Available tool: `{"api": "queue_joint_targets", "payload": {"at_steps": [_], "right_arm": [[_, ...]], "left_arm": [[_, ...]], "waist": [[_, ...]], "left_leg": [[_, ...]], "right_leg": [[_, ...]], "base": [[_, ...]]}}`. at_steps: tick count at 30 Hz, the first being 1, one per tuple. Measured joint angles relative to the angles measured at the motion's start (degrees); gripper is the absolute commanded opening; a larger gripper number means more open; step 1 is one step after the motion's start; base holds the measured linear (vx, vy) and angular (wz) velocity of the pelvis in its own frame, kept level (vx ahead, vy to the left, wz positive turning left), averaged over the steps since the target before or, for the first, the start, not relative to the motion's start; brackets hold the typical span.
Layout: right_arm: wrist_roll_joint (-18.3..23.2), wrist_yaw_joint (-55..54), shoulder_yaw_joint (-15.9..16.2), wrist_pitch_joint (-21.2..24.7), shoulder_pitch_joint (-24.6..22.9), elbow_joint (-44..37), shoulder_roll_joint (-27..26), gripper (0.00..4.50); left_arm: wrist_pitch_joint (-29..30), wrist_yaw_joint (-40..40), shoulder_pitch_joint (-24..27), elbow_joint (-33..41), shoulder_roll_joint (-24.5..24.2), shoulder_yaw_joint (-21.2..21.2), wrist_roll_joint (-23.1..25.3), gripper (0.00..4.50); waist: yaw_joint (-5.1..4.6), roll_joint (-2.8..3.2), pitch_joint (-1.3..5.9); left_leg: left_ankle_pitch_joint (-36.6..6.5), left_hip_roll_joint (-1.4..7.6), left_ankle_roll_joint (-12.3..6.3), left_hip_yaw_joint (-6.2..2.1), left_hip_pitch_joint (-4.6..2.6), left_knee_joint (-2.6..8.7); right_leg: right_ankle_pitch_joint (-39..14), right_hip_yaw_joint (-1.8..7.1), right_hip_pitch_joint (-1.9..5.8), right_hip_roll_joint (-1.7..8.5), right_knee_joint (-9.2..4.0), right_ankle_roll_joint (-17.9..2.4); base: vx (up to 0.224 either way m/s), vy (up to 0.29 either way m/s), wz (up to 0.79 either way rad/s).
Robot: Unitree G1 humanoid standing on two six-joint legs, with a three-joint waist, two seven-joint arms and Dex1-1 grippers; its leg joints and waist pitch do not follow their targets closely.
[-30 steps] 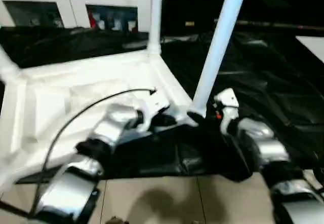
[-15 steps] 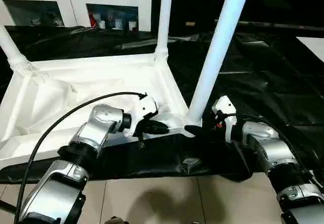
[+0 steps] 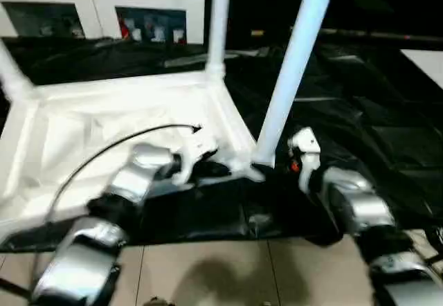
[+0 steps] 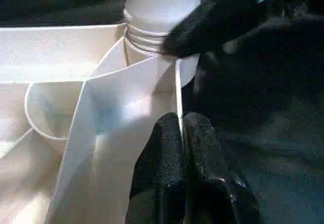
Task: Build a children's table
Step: Rotate leg to tighten
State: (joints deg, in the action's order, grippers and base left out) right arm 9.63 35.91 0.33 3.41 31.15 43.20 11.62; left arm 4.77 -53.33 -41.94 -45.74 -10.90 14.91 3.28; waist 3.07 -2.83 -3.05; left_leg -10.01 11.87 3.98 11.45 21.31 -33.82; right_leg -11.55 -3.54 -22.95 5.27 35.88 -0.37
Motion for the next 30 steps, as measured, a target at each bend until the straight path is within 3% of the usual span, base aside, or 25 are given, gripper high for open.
{"api": "queue_joint_targets", "payload": {"at_steps": [6,12,14,20,25,30], "right_arm": [[-0.01,-16.01,-4.30,-0.34,3.53,4.55,-4.94,2.75],[-0.90,-19.04,-4.37,-2.52,4.47,6.33,-6.48,2.75],[-0.81,-17.92,-4.75,-2.52,4.43,6.33,-6.34,3.31],[-0.45,-9.51,-2.93,-2.24,3.32,3.71,-2.44,3.72],[-1.37,2.40,1.10,-1.31,1.50,-0.66,3.86,3.72],[-1.26,10.52,3.65,-1.54,0.27,-3.27,4.84,3.72]], "left_arm": [[1.44,11.94,-3.15,-4.68,6.48,0.02,2.20,0.00],[0.91,14.31,-3.54,-5.36,7.53,0.05,3.35,0.00],[0.32,14.02,-3.54,-5.55,7.35,0.05,3.36,0.00],[-1.27,10.30,-2.88,-4.52,4.50,0.18,3.27,0.00],[-2.54,2.47,-0.29,-0.48,0.25,0.39,1.84,0.00],[-3.75,-7.01,2.73,3.90,-4.58,0.64,-0.81,0.00]], "waist": [[0.05,0.02,0.01],[0.11,0.03,0.02],[0.13,0.04,0.01],[0.25,0.05,0.00],[0.13,0.04,0.00],[0.25,0.04,-0.01]], "left_leg": [[0.00,0.01,0.01,-0.03,-0.02,0.05],[0.00,0.00,-0.01,-0.03,0.04,0.04],[0.00,0.00,-0.01,-0.02,0.06,0.05],[0.00,0.03,-0.01,-0.04,0.06,0.20],[0.00,0.03,-0.01,-0.02,0.08,0.19],[0.00,0.06,-0.01,-0.04,0.09,0.23]], "right_leg": [[0.02,-0.04,0.01,-0.02,0.03,0.02],[0.02,-0.04,0.00,-0.02,-0.06,0.02],[0.02,-0.04,-0.01,-0.02,-0.06,0.02],[0.01,-0.09,-0.09,-0.05,-0.05,0.04],[0.00,-0.07,-0.10,-0.05,-0.11,0.04],[-0.02,-0.10,-0.14,-0.07,-0.08,0.08]], "base": [[0.000,0.000,0.00],[0.000,0.000,0.00],[0.000,0.000,0.00],[0.000,0.000,0.00],[0.000,0.000,0.00],[0.000,0.000,0.00]]}}
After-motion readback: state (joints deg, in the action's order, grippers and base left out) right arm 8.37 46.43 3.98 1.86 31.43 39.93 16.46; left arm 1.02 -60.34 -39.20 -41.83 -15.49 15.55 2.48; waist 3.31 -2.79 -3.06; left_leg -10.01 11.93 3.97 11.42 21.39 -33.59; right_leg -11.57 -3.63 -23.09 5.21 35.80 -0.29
